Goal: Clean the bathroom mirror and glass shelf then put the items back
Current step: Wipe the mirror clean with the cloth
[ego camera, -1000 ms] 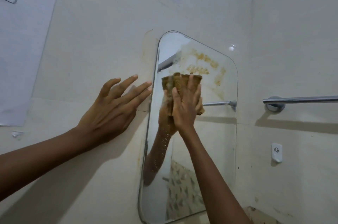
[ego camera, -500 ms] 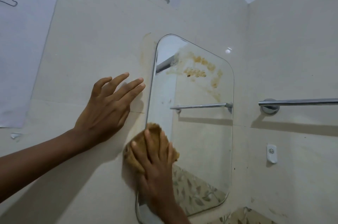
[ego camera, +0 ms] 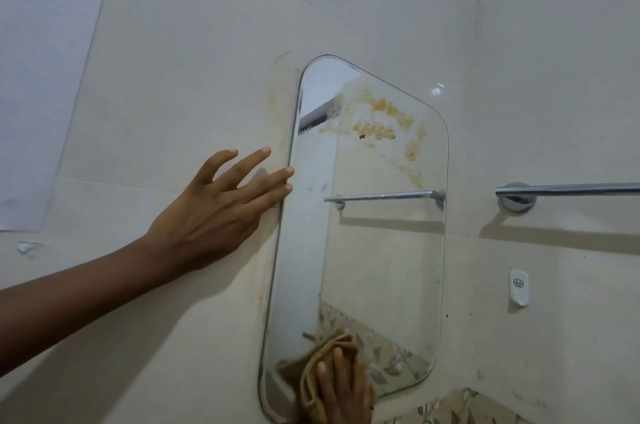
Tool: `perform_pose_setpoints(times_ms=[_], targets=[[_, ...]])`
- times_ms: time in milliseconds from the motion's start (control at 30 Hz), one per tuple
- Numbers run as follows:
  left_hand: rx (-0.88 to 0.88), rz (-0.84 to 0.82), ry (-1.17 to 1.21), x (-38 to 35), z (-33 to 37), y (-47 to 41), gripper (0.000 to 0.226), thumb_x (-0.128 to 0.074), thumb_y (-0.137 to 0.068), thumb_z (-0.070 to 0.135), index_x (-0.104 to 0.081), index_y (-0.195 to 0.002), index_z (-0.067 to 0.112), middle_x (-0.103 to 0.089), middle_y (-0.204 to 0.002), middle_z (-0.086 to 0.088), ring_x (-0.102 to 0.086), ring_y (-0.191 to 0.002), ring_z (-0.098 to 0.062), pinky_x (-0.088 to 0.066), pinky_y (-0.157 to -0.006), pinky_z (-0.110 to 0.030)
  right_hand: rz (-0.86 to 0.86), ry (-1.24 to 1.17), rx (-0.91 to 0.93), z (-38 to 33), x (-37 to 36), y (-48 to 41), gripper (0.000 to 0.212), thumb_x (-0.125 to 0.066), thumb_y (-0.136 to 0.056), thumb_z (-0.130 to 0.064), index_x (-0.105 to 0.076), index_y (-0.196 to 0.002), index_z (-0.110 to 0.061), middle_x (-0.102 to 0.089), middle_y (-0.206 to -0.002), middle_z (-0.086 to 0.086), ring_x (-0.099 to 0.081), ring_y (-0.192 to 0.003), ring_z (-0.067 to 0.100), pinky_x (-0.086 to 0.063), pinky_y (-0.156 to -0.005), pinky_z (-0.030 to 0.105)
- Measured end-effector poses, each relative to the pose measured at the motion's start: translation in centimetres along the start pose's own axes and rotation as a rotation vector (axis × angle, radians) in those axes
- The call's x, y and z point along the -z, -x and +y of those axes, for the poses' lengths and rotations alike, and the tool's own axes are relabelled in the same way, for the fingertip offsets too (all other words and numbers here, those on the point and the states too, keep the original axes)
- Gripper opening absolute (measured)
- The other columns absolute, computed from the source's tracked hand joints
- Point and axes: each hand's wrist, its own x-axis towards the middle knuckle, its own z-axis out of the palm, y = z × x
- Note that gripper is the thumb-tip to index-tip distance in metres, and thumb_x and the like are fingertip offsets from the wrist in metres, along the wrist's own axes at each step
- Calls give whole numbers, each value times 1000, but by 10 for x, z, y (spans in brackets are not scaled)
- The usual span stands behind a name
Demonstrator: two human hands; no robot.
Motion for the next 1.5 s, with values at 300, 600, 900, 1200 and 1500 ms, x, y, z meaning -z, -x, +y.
perform_pose_setpoints(times_ms=[300,600,900,1200,1500], targets=[[-2,47,25,-2,1,-2,47,-28,-93,18,-49,-136,15,-44,-146,-4,-38,-136,-32,-19,-109,-47,14,-489,-824,70,7,-92,72,-24,-85,-66,-16,-147,-30,-18,-157,10,-25,-140,27,-24,-112,48],[-2,61,49,-2,2,-2,50,-29,-89,14,-53,-133,14,-47,-144,-7,-41,-134,-33,-16,-111,-46,33,-499,-967,110,7,-271,54,-28,-97,-45,-17,-147,-28,-14,-158,9,-12,-145,27,-8,-117,49],[-2,72,52,-4,1,-3,50,-29,-88,15,-54,-132,16,-47,-145,-4,-41,-134,-30,-17,-110,-46,17,-562,-753,41,16,-364,57,-27,-95,-52,-12,-147,-33,-6,-159,3,-1,-146,25,-3,-117,52],[-9,90,57,-9,0,-3,52,-16,-94,14,-51,-133,15,-48,-143,-7,-33,-134,-31,-11,-112,-47,-16,-447,-206,-58,21,-381,45,-33,-97,-41,-28,-142,-40,-10,-158,-8,3,-146,27,0,-116,52],[-7,92,72,-8,1,-3,50,-31,-87,18,-55,-130,16,-53,-139,-7,-46,-130,-32,-15,-110,-46,-38,-481,79,-67,13,-336,51,-25,-92,-46,-32,-141,-37,-14,-157,-11,7,-146,20,5,-114,45]])
